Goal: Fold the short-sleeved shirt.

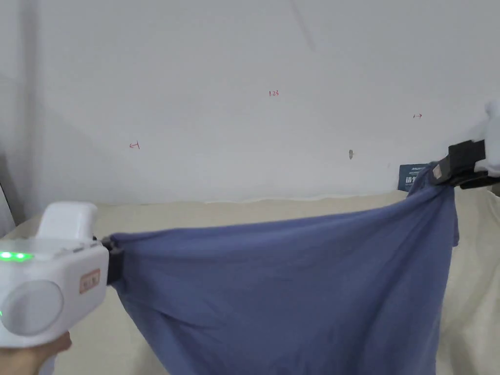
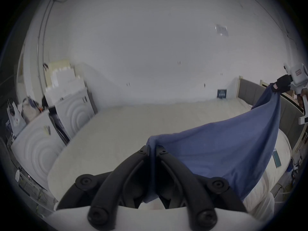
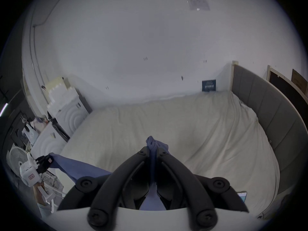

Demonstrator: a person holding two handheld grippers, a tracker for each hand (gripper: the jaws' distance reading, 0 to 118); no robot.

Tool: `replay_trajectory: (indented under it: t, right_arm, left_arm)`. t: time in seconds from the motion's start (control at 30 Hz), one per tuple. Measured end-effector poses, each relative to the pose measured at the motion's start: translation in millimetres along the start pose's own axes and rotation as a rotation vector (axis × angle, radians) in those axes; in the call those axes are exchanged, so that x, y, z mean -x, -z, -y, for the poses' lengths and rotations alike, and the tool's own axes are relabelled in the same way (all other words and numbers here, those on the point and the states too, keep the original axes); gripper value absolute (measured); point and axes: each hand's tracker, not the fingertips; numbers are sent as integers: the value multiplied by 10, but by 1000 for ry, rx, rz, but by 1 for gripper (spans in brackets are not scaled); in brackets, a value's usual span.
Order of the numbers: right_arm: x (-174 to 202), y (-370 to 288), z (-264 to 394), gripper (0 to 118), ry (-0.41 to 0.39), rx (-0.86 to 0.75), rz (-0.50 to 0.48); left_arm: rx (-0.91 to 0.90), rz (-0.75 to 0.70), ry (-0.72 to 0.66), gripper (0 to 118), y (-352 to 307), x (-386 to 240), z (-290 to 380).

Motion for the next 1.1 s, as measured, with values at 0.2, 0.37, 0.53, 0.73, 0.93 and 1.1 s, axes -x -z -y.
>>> replay_trajectory:
  t: [0.2,0.37,0.53,0.73,0.93,1.1]
  right_arm:
    - [37,-531,-300,7,19,-106,-28]
    - [170,-769,-546,7,-18,-168,10]
    - [196,-867,-875,7,33,-227,-6]
    - [458,-899,-1155,7,4,-267,23]
    - [490,-540,-1598,7,4,-273,62]
    - [459,-193,-1868,7,38,-300,50]
  left_arm:
    - [-128,-42,27,7,-273,38,-685]
    - [-194,-52,23,7,-398,53,-1109]
    - [-210,-53,7,7,-290,148,-1429]
    - [-226,-54,-57,7,-162,157,-1803]
    - [-215,-58,-50,7,346,145,-2158]
    - [-217,-82,-54,7,828,63,-2410]
